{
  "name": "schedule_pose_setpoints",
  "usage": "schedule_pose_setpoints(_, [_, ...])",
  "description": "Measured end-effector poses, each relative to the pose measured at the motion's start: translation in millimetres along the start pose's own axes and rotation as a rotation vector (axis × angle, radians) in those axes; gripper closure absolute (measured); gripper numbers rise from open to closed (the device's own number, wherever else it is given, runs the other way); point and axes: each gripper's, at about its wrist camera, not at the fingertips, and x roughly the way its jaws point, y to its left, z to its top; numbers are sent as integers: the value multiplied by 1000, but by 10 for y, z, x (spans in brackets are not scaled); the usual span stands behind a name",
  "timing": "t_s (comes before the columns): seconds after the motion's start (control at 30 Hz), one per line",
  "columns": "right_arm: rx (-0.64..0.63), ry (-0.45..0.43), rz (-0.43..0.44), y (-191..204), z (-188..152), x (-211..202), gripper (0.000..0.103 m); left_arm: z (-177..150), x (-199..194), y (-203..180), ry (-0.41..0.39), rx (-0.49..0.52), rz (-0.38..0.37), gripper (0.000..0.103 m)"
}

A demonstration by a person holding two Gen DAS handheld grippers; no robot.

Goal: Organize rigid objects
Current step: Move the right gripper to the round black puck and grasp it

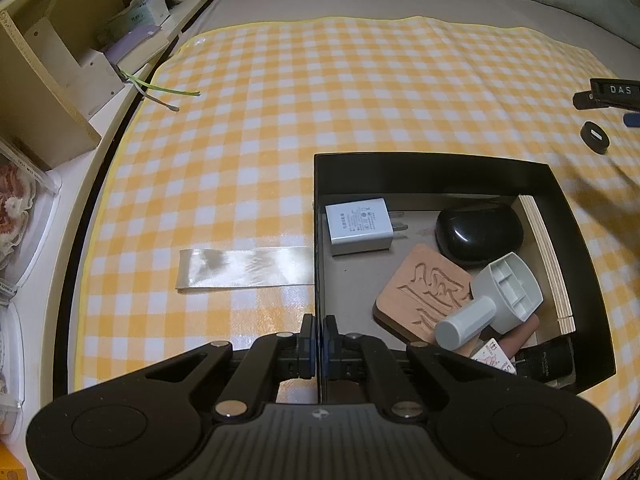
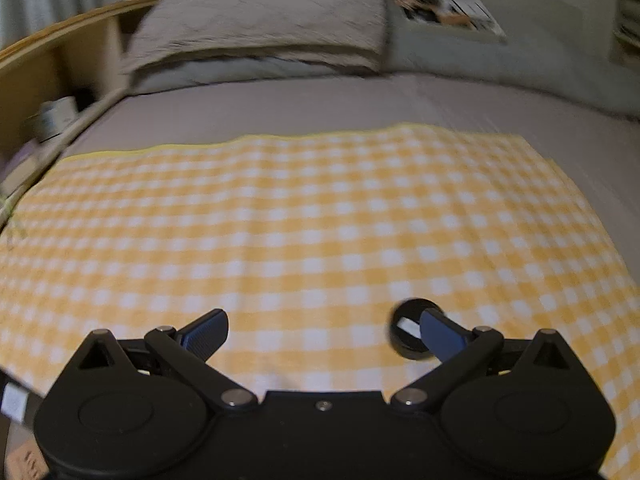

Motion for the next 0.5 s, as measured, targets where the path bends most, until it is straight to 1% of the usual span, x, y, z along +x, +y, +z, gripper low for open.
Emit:
schedule_pose_setpoints(0.13, [122,62,-33,-292,13,221,0,-9,1,-15,-6,14,3,99])
schedule_pose_setpoints(0.23, [180,97,-58,-452,-5,353,0,-11,3,-17,-5,11,0,100])
schedule_pose_setpoints(0.37, [220,143,-85,-587,-41,481,0,19,12,-21,-9,9,-4,100])
schedule_pose_setpoints(0.5, [226,156,-121,-668,-14,566,1,81,33,-27,-10,11,0,100])
